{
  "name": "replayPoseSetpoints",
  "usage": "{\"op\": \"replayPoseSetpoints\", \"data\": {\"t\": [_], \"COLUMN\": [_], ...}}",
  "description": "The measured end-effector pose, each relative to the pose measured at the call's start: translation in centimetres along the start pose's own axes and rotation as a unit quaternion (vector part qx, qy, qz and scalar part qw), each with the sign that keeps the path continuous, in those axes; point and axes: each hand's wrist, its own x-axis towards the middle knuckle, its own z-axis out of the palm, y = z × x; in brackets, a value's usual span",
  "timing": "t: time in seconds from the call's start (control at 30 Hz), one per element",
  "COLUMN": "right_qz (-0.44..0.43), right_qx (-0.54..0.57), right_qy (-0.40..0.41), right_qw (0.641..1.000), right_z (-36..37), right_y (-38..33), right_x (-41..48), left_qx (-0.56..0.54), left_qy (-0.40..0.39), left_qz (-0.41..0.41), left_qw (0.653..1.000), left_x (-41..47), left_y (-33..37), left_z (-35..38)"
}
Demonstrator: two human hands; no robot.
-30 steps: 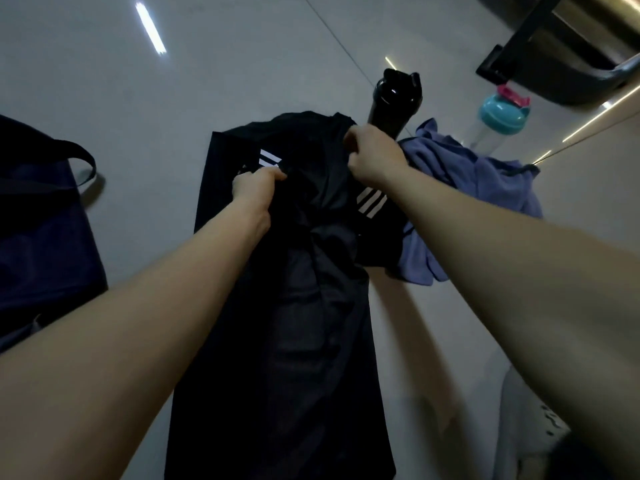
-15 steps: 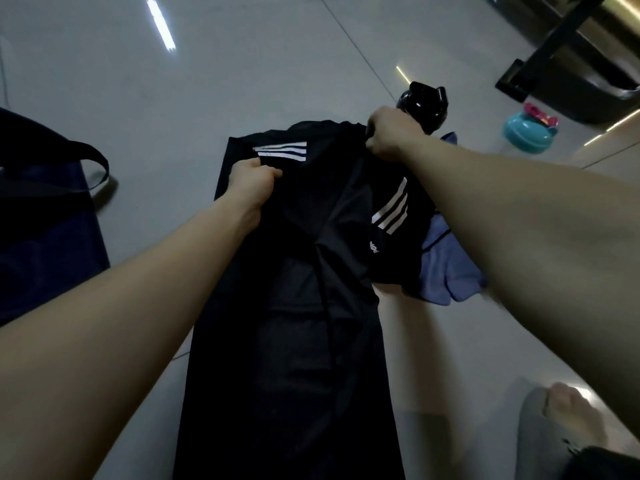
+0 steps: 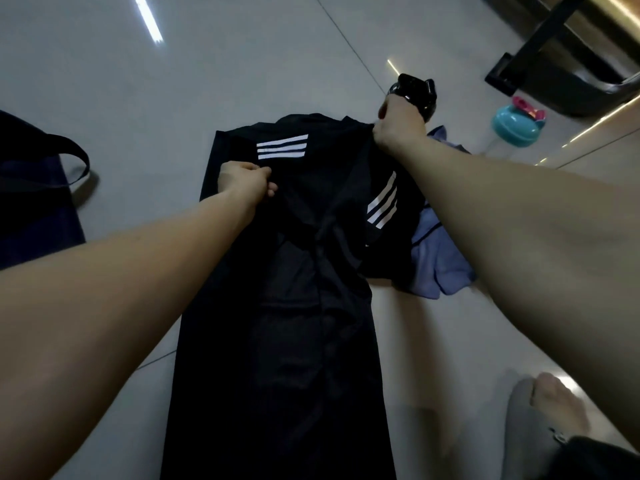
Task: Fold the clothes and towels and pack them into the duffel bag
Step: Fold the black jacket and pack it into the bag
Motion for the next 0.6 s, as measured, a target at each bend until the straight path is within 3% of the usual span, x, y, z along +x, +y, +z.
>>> {"op": "replayPoseSetpoints", "data": {"t": [0.07, 0.17, 0.23, 0.37, 0.5, 0.6], "right_qz": [0.061, 0.147, 0.16, 0.136, 0.049, 0.057], "right_qx": [0.091, 0.239, 0.269, 0.234, 0.072, 0.0], "right_qy": [-0.052, -0.12, -0.142, -0.122, -0.071, -0.034], "right_qw": [0.993, 0.952, 0.939, 0.955, 0.994, 0.998], "right_z": [0.4, 1.2, 1.6, 2.0, 0.7, 0.7], "right_y": [0.1, 0.3, 0.8, 0.8, 0.5, 0.8], "right_x": [-0.4, -1.2, -1.4, -1.2, -0.7, -0.8], "left_qx": [-0.016, 0.007, 0.041, 0.072, 0.122, 0.196], "left_qy": [0.006, -0.013, -0.04, -0.048, -0.041, -0.015], "left_qz": [-0.026, -0.043, -0.051, -0.036, -0.001, 0.044], "left_qw": [1.0, 0.999, 0.997, 0.996, 0.992, 0.979], "left_x": [-0.1, -0.4, -0.6, -1.0, -0.8, -0.8], "left_y": [-0.5, -1.5, -2.3, -2.9, -3.0, -3.1], "left_z": [-0.2, -0.6, -0.7, -0.8, -1.0, -1.4]}}
